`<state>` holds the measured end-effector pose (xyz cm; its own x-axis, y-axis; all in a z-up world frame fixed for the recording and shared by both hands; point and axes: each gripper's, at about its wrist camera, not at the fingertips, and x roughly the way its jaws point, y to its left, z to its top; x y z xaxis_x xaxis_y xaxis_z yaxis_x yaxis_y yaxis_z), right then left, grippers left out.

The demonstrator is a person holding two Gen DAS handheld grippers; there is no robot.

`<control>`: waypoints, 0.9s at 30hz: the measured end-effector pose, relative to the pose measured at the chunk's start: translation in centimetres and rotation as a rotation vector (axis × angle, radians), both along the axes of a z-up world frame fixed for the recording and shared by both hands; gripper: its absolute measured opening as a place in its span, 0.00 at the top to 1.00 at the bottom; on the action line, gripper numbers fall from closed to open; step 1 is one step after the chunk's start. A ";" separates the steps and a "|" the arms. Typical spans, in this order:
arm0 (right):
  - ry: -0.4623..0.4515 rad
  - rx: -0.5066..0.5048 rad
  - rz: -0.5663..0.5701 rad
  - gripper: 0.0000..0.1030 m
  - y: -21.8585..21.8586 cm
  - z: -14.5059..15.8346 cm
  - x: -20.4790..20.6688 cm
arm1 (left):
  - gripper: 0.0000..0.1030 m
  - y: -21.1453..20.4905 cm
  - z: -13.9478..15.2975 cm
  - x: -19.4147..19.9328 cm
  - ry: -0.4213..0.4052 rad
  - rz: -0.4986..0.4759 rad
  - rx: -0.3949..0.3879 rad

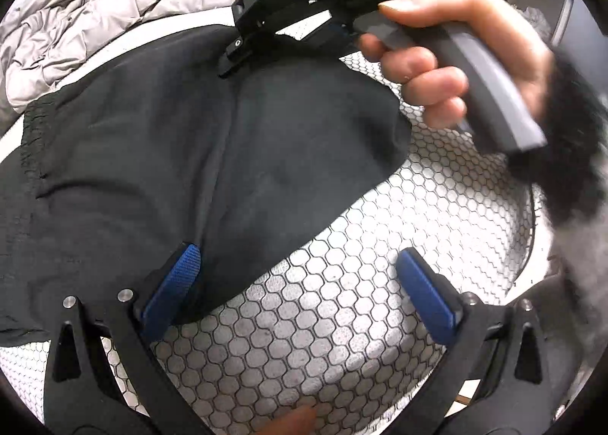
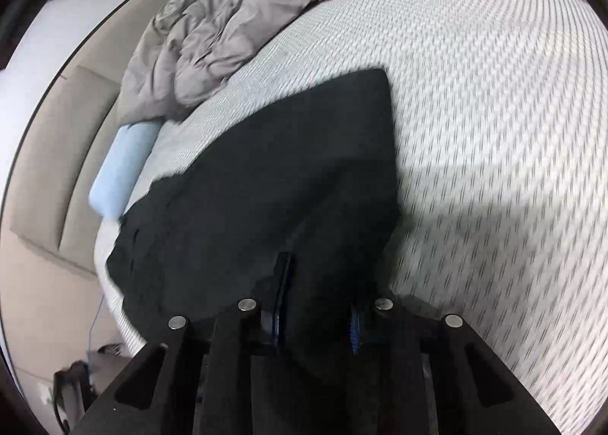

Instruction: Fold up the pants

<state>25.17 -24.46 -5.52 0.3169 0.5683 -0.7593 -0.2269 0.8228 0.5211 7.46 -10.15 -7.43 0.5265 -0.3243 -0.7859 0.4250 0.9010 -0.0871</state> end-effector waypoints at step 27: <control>-0.042 0.050 0.046 0.54 -5.8 1.1 -11.5 | 0.00 -2.6 -0.2 3.0 -0.070 0.107 0.046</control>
